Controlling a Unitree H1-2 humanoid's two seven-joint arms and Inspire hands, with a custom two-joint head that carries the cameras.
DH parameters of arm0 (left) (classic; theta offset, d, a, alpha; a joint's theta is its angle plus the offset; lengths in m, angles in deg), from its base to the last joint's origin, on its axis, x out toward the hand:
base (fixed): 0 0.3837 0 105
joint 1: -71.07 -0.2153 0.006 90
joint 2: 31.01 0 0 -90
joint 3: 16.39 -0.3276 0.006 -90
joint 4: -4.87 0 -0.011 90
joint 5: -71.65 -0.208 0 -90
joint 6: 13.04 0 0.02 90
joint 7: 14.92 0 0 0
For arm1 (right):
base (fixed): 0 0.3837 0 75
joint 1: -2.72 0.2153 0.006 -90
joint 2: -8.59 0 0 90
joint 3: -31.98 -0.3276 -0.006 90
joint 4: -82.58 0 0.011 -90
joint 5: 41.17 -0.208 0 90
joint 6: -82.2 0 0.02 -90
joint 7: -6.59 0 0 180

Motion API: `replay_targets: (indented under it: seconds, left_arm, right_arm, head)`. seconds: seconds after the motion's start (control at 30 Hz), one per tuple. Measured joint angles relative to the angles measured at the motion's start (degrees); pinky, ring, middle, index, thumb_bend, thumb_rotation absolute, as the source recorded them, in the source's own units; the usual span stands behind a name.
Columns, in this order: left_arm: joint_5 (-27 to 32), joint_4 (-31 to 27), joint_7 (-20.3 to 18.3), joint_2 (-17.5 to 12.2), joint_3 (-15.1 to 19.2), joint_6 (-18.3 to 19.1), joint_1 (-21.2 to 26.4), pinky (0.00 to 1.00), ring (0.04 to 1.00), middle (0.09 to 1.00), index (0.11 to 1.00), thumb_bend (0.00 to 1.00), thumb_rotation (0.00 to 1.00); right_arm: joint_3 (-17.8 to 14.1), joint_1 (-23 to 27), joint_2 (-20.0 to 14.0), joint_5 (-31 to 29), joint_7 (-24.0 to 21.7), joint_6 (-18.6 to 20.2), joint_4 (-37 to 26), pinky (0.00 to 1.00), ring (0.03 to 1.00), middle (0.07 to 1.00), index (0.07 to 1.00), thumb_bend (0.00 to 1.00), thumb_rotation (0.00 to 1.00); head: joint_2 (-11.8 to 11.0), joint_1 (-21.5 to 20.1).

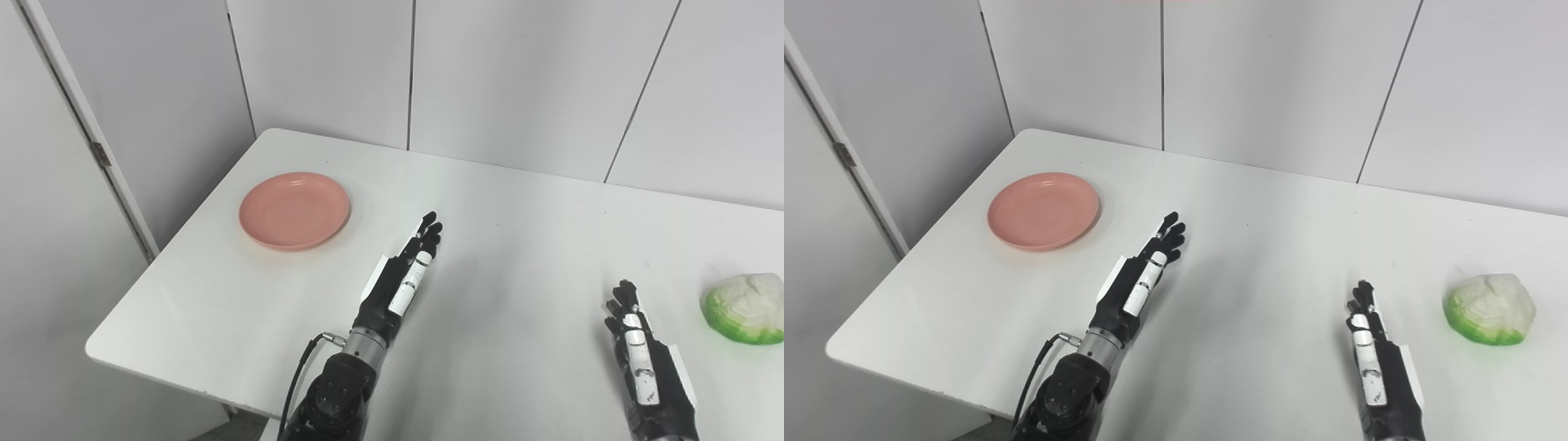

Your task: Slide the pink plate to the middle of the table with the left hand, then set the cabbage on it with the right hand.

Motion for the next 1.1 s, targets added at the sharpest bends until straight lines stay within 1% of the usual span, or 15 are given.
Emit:
replay_targets:
  seconds: [0.13, 0.23, 0.27, 0.37, 0.47, 0.5, 0.7, 0.73, 0.8, 1.0, 1.1]
  left_arm:
    - [0.08, -1.03, -0.36, -0.49, -0.04, 1.14, -0.4, 0.97, 0.963, 0.971, 0.967, 0.4, 1.0]
    - [0.31, -2.99, -1.01, -0.79, -0.09, 3.29, -1.08, 0.96, 0.964, 0.972, 0.973, 0.38, 1.0]
    - [0.38, -3.58, -1.24, -0.97, -0.09, 4.23, -1.29, 0.96, 0.964, 0.972, 0.974, 0.37, 1.0]
    - [0.76, -5.39, -1.92, -1.61, -0.01, 7.59, -2.24, 0.96, 0.965, 0.968, 0.969, 0.36, 1.0]
    - [1.08, -7.71, -1.87, -2.18, 0.46, 8.49, -2.39, 0.95, 0.957, 0.956, 0.958, 0.37, 1.0]
    - [1.08, -8.41, -1.85, -2.37, 0.65, 8.5, -2.23, 0.94, 0.948, 0.951, 0.951, 0.39, 1.0]
    - [1.22, -11.75, -1.91, -3.49, 2.23, 8.66, 0.08, 0.91, 0.922, 0.936, 0.939, 0.46, 1.0]
    - [1.26, -12.46, -1.92, -3.83, 2.49, 8.94, 0.43, 0.91, 0.922, 0.934, 0.94, 0.47, 1.0]
    - [1.82, -14.2, -1.97, -4.51, 3.18, 10.08, 1.32, 0.92, 0.918, 0.925, 0.938, 0.48, 1.0]
    - [3.81, -17.95, -1.95, -4.94, 5.27, 12.95, 4.82, 0.94, 0.921, 0.927, 0.94, 0.49, 1.0]
    - [5.01, -18.73, -1.98, -5.42, 6.31, 14.16, 6.84, 0.95, 0.92, 0.925, 0.935, 0.48, 1.0]
  right_arm:
    - [0.01, 0.05, 0.21, 0.01, 0.03, 0.0, -0.02, 1.0, 1.0, 1.0, 1.0, 0.26, 1.0]
    - [-0.01, 0.07, 0.3, 0.12, 0.11, 0.0, -0.02, 1.0, 1.0, 1.0, 1.0, 0.26, 1.0]
    - [-0.02, 0.14, 0.3, 0.1, 0.09, 0.0, 0.0, 1.0, 1.0, 1.0, 1.0, 0.25, 1.0]
    - [-0.09, 0.2, 0.3, -0.05, 0.02, 0.0, 0.02, 1.0, 1.0, 1.0, 1.0, 0.26, 1.0]
    - [-0.11, 0.2, 0.34, -0.02, 0.07, 0.0, -0.01, 1.0, 1.0, 1.0, 1.0, 0.25, 1.0]
    - [-0.11, 0.2, 0.36, -0.02, 0.08, -0.01, -0.01, 1.0, 1.0, 1.0, 1.0, 0.26, 1.0]
    - [-0.18, 0.23, 0.43, -0.18, 0.06, 0.0, 0.0, 1.0, 1.0, 1.0, 1.0, 0.27, 1.0]
    - [-0.19, 0.23, 0.43, -0.27, 0.06, 0.0, 0.0, 1.0, 1.0, 1.0, 1.0, 0.26, 1.0]
    - [-0.23, 0.23, 0.44, -0.36, 0.04, 0.0, -0.02, 1.0, 1.0, 1.0, 1.0, 0.24, 1.0]
    - [-0.4, 0.2, 0.4, -0.37, 0.06, 0.0, -0.12, 1.0, 1.0, 1.0, 1.0, 0.24, 1.0]
    - [-0.39, 0.21, 0.39, -0.39, 0.04, 0.05, -0.19, 1.0, 1.0, 1.0, 1.0, 0.22, 1.0]
  head:
    - [0.09, 0.26]
    - [0.18, 0.97]
    - [0.18, 1.84]
    - [0.18, 2.11]
    - [0.35, 1.85]
    - [0.35, 1.85]
    - [0.53, 2.37]
    - [0.53, 2.63]
    - [0.53, 3.86]
    - [0.35, 4.13]
    - [0.35, 4.39]
